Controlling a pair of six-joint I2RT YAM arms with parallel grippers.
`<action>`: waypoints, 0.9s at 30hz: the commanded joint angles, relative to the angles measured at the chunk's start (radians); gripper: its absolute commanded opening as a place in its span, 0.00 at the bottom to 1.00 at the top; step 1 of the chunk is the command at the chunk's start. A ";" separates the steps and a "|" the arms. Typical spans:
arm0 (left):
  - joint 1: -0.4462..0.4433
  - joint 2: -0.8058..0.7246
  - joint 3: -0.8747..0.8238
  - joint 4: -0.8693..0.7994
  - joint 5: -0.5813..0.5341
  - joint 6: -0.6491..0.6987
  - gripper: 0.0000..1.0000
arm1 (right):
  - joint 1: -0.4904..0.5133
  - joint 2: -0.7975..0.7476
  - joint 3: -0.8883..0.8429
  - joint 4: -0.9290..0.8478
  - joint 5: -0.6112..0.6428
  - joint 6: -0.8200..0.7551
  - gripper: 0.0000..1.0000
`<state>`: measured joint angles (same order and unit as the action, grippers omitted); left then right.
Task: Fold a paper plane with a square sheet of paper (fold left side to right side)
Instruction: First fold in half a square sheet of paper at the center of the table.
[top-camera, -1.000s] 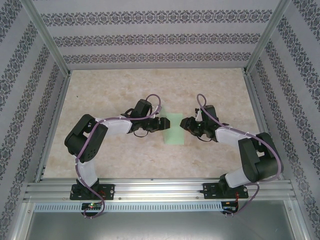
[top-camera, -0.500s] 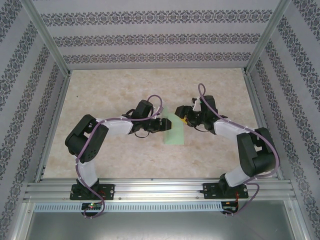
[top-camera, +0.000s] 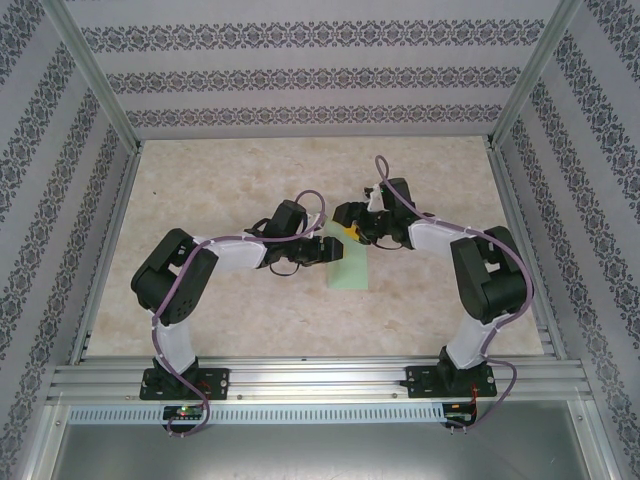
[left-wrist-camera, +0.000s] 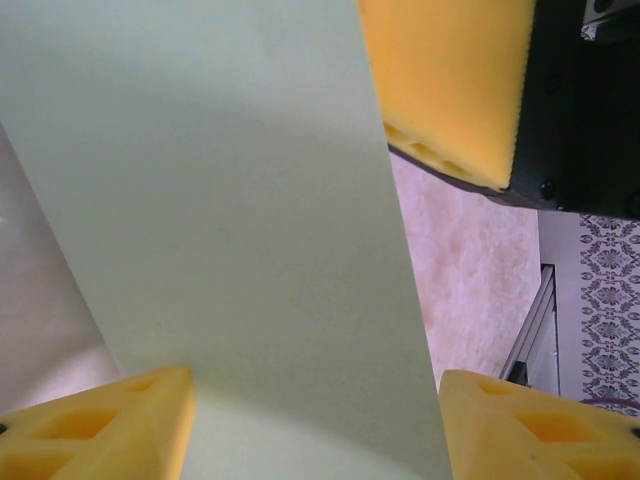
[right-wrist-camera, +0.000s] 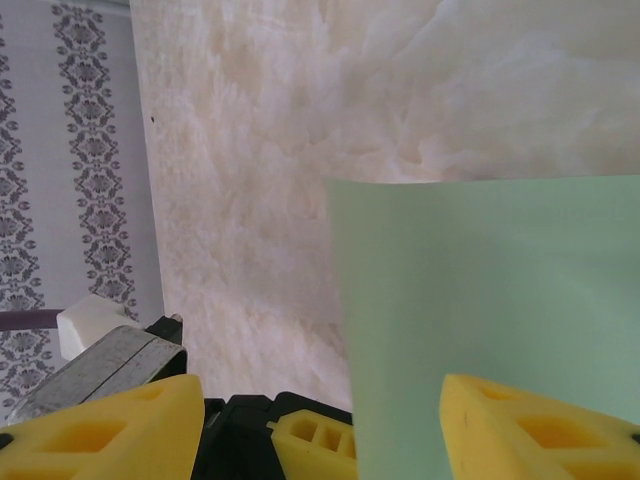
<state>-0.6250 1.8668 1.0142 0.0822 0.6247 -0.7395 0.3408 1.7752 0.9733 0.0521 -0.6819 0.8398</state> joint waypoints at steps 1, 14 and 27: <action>-0.016 0.022 0.026 0.030 0.022 0.008 0.66 | 0.013 0.031 0.046 -0.041 -0.013 -0.022 0.64; -0.018 0.011 0.027 0.027 0.027 0.011 0.67 | 0.007 0.020 0.065 -0.177 0.059 -0.108 0.20; -0.009 -0.129 0.018 -0.199 -0.149 0.052 0.73 | -0.044 -0.018 0.029 -0.235 0.079 -0.185 0.04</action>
<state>-0.6250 1.7733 1.0161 -0.0078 0.5648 -0.7158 0.3088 1.7924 1.0172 -0.1692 -0.6224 0.6991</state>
